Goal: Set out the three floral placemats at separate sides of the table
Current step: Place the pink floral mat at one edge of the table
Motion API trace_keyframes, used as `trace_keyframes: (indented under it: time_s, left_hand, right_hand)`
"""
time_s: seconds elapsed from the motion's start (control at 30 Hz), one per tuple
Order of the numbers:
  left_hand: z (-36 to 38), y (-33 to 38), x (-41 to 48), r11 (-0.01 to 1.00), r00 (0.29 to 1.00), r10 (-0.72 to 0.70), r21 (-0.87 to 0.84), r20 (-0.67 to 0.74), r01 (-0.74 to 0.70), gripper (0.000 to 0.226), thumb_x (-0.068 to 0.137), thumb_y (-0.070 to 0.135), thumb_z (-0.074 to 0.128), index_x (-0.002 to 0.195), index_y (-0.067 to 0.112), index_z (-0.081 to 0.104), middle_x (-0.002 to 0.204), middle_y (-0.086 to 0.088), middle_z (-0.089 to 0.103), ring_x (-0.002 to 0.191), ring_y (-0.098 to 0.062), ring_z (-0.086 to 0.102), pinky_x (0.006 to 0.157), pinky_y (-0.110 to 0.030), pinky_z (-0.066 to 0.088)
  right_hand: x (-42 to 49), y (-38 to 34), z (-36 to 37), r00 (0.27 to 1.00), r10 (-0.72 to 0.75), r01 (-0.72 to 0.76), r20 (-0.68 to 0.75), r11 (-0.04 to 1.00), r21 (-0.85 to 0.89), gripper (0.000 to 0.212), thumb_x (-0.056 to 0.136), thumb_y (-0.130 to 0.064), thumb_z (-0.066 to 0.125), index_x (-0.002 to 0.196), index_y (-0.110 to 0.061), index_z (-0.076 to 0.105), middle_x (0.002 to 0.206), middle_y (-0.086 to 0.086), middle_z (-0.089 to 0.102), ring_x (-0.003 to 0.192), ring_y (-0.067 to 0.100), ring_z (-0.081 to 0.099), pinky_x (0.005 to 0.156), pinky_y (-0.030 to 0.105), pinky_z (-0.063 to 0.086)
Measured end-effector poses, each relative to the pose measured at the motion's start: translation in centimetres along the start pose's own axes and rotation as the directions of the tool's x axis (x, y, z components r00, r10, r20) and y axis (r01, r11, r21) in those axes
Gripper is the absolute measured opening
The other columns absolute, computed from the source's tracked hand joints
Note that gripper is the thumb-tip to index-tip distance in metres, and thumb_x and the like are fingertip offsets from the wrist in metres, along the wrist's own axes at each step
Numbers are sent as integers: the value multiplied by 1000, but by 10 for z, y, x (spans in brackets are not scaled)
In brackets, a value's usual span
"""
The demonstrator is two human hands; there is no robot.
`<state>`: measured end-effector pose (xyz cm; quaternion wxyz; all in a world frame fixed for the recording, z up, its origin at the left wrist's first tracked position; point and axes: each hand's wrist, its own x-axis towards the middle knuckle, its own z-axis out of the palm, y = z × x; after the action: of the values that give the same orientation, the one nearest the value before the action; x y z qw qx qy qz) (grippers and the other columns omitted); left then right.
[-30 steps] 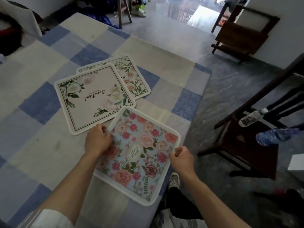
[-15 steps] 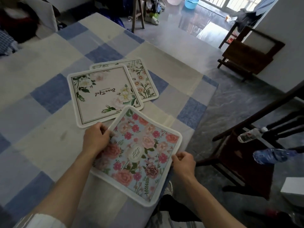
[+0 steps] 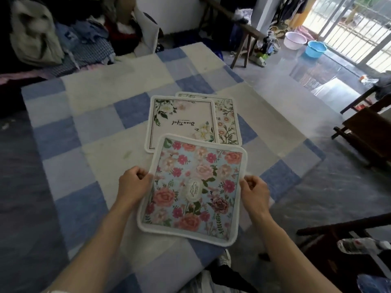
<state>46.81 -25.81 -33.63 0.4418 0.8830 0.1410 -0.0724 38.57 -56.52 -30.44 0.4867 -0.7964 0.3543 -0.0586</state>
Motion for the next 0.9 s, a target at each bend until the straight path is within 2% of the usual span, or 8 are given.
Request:
trace_keyframes:
  time_s: [0.1, 0.13, 0.17, 0.3, 0.5, 0.63, 0.73, 0.9]
  left_hand:
    - [6, 0, -16, 999, 998, -44, -30, -48, 42, 17, 80, 25, 69, 67, 16, 63, 66, 3, 65, 60, -15, 58, 52, -25, 41]
    - [8, 2, -22, 998, 996, -58, -32, -64, 56, 17, 81, 25, 69, 68, 16, 63, 66, 3, 64, 60, -15, 58, 52, -25, 41]
    - [11, 3, -27, 997, 994, -71, -32, -81, 68, 18, 81, 25, 69, 68, 16, 62, 65, 3, 64, 59, -14, 57, 52, -25, 40]
    - [27, 15, -45, 992, 982, -127, -43, -142, 122, 16, 81, 24, 69, 70, 15, 62, 67, -2, 66, 60, -20, 59, 56, -30, 47]
    - [62, 45, -87, 968, 940, -242, -123, -240, 218, 15, 84, 23, 70, 74, 15, 62, 71, -6, 67, 63, -22, 61, 62, -40, 54]
    - [78, 54, -114, 936, 901, -336, -209, -275, 285, 15, 84, 23, 70, 74, 15, 62, 70, -5, 67, 63, -23, 63, 64, -45, 57]
    - [85, 56, -131, 919, 878, -373, -249, -301, 306, 16, 84, 22, 70, 73, 15, 61, 68, -6, 67, 61, -22, 62, 63, -46, 57]
    - [92, 55, -137, 899, 854, -418, -277, -310, 339, 15, 85, 22, 69, 73, 15, 61, 67, -4, 68, 59, -20, 64, 61, -47, 58]
  right_hand:
    - [15, -2, -3, 998, -61, 61, 17, 998, 21, 14, 94, -20, 63, 82, -25, 67, 77, -5, 71, 66, 2, 67, 50, 12, 49]
    - [21, -1, -4, 997, -71, 70, 27, 997, 25, 14, 94, -21, 63, 82, -26, 67, 76, -7, 71, 66, 1, 67, 49, 11, 48]
    - [28, 0, -6, 996, -75, 74, 44, 997, 26, 12, 94, -23, 63, 84, -26, 68, 77, -8, 71, 68, 2, 68, 51, 12, 50]
    - [68, 7, -15, 985, -105, 99, 138, 994, 49, 9, 92, -24, 63, 89, -21, 71, 81, -4, 74, 75, 12, 71, 67, 32, 60]
    - [130, 10, -27, 936, -188, 180, 299, 982, 54, 11, 95, -22, 59, 90, -19, 69, 83, -2, 72, 76, 15, 69, 68, 34, 59]
    - [151, 1, -36, 889, -212, 214, 406, 976, 42, 13, 95, -19, 58, 88, -19, 68, 80, -6, 70, 74, 11, 66, 60, 23, 47]
    - [154, -4, -36, 861, -227, 226, 455, 972, 58, 16, 96, -18, 59, 83, -25, 66, 79, -7, 69, 72, 8, 65, 58, 19, 45]
    - [160, -6, -31, 835, -240, 251, 495, 967, 45, 11, 95, -17, 60, 91, -16, 70, 84, -1, 71, 77, 14, 66, 68, 30, 54]
